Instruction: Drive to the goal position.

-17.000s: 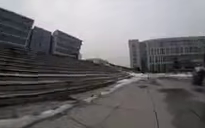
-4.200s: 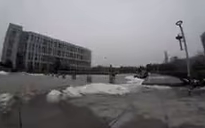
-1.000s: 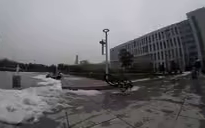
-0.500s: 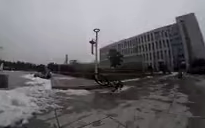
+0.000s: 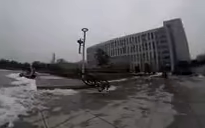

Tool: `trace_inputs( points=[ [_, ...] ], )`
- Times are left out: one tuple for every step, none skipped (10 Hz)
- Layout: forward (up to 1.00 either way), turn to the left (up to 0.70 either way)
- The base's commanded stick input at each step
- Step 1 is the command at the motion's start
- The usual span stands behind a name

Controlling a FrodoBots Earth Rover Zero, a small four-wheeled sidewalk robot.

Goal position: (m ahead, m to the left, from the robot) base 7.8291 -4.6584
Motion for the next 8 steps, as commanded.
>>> trace_inputs(
  points=[
    [0.0, -0.45],
    [0.0, -0.45],
    [0.0, -0.45],
    [0.0, -0.45],
    [0.0, -0.45],
    [0.0, -0.45],
    [0.0, -0.45],
    [0.0, -0.45]
  ],
)
